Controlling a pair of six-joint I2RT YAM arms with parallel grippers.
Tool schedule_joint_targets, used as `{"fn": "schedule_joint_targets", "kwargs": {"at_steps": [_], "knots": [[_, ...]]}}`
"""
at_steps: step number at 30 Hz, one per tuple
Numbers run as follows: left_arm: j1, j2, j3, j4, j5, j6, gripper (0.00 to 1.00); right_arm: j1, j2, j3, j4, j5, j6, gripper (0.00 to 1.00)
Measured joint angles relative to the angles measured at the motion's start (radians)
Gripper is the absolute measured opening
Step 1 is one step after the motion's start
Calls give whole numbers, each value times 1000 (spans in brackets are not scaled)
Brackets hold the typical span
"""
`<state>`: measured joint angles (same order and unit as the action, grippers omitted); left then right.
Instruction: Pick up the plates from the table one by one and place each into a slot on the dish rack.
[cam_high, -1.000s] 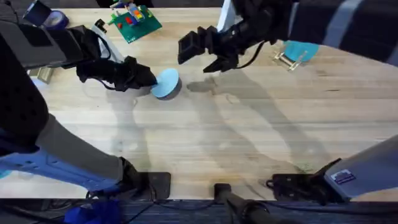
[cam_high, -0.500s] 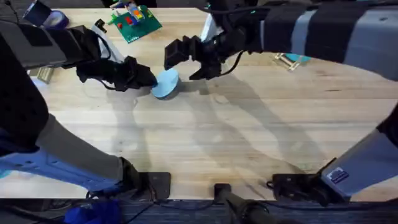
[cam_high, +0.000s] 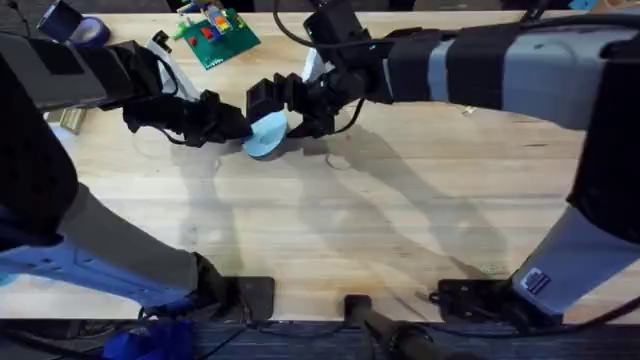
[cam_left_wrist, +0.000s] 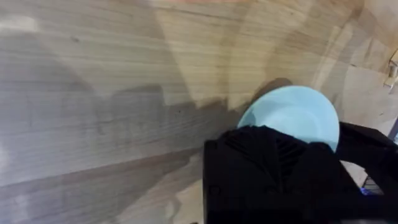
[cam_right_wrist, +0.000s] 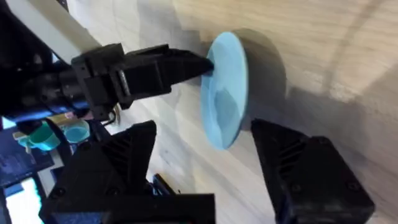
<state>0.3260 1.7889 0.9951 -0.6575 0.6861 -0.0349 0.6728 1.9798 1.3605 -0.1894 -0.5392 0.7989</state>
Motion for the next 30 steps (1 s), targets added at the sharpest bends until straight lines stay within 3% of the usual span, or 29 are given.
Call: {"fn": "schedule_joint_targets", "kwargs": {"at_steps": [12,26,30], "knots": [[0,0,0,0,0,0,38,1,83,0,97,-1,80,907],[0,0,0,0,0,0,39,1,86,0,126,23,112,905],[0,0,0,0,0,-1,38,1,86,0,126,28,116,741]]}}
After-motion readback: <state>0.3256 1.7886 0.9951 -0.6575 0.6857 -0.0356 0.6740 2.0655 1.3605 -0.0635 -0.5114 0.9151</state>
